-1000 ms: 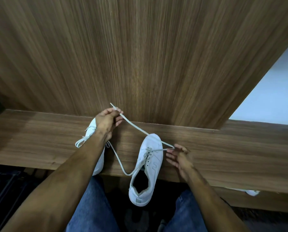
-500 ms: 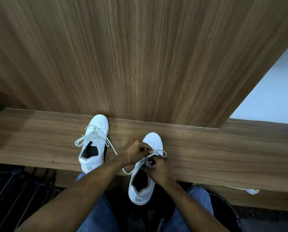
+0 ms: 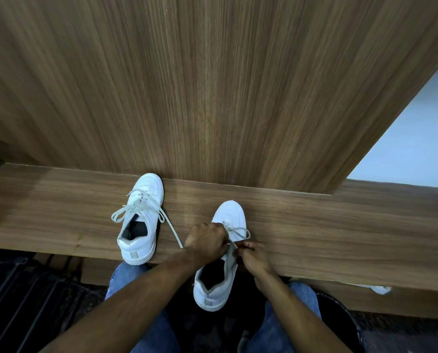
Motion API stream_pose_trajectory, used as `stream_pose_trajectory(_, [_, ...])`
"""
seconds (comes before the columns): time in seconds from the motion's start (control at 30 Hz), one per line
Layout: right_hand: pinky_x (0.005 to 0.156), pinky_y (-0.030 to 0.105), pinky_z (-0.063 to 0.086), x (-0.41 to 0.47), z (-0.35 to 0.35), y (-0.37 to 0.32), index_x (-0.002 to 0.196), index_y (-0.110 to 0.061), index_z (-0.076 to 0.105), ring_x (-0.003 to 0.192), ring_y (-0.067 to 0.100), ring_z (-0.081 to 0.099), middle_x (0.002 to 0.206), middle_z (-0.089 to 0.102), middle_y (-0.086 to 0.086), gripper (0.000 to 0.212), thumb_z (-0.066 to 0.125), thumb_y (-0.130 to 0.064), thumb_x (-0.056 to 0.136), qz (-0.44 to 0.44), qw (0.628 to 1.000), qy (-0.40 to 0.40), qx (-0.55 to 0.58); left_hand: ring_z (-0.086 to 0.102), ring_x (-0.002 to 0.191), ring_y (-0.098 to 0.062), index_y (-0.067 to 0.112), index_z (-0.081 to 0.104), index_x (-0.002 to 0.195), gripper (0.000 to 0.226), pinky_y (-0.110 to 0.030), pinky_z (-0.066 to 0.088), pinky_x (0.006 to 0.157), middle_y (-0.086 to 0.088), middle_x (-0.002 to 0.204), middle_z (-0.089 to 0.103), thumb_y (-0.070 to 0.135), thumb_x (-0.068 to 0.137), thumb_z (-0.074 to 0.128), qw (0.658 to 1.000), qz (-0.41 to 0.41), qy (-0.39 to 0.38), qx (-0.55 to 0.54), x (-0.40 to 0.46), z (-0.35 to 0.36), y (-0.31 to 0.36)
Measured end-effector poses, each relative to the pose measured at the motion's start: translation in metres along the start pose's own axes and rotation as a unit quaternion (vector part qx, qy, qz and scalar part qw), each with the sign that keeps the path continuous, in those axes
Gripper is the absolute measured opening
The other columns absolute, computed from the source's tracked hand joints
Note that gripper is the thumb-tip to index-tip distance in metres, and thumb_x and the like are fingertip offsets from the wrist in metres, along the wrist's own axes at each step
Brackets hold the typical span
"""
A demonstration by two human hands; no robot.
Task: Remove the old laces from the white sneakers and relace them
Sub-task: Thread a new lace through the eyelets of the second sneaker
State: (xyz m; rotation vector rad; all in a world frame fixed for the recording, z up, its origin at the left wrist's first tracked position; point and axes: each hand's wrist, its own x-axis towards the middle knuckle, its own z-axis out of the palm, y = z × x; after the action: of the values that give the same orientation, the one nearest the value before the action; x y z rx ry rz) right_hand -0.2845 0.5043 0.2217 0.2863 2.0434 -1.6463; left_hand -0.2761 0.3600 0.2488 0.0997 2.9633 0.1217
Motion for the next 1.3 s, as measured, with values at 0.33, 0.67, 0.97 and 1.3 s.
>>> stream_pose_trajectory(0.33, [0.070,0.033,0.054,0.002,-0.005,-0.001,0.080,-0.014,0.075,0.073,0.017,0.067,0.079,0.074,0.006,0.023,0.056,-0.001,0.084,-0.005,0.999,-0.038,-0.016,0.059,0.110,-0.034,0.012,0.060,0.114,0.033,-0.037,0.045,0.087,-0.010,0.119,0.062,0.033,0.092,0.048,0.999,-0.038,-0.007,0.001,0.002,-0.004,0.010])
stream_pose_trajectory(0.67, [0.074,0.047,0.058,0.032,-0.007,0.010,0.060,-0.028,0.065,0.075,0.026,0.071,0.078,0.073,0.005,0.022,0.053,-0.019,0.076,-0.095,0.980,-0.024,-0.176,0.048,0.119,-0.023,0.022,0.068,0.108,0.028,-0.036,0.040,0.095,-0.002,0.123,0.053,0.034,0.091,0.049,0.998,-0.018,0.023,-0.055,-0.005,0.003,0.004])
stream_pose_trajectory(0.97, [0.063,0.047,0.055,0.050,-0.083,-0.025,0.070,-0.022,0.058,0.057,0.032,0.061,0.058,0.059,0.003,0.018,0.051,-0.023,0.086,-0.116,0.944,0.297,0.086,0.061,0.102,-0.022,0.032,0.052,0.087,0.021,-0.032,0.042,0.084,0.004,0.105,0.065,0.046,0.076,0.064,0.972,-0.126,0.031,-0.198,-0.019,-0.002,-0.022])
stream_pose_trajectory(1.3, [0.074,0.035,0.053,0.007,-0.034,-0.004,0.111,-0.027,0.066,0.084,0.020,0.066,0.112,0.057,-0.004,0.029,0.063,-0.021,0.084,-0.258,0.885,0.078,-0.380,0.062,0.102,-0.023,0.025,0.070,0.086,0.016,-0.028,0.044,0.080,-0.002,0.101,0.070,0.038,0.082,0.061,0.958,-0.170,-0.003,-0.232,-0.017,-0.008,-0.014])
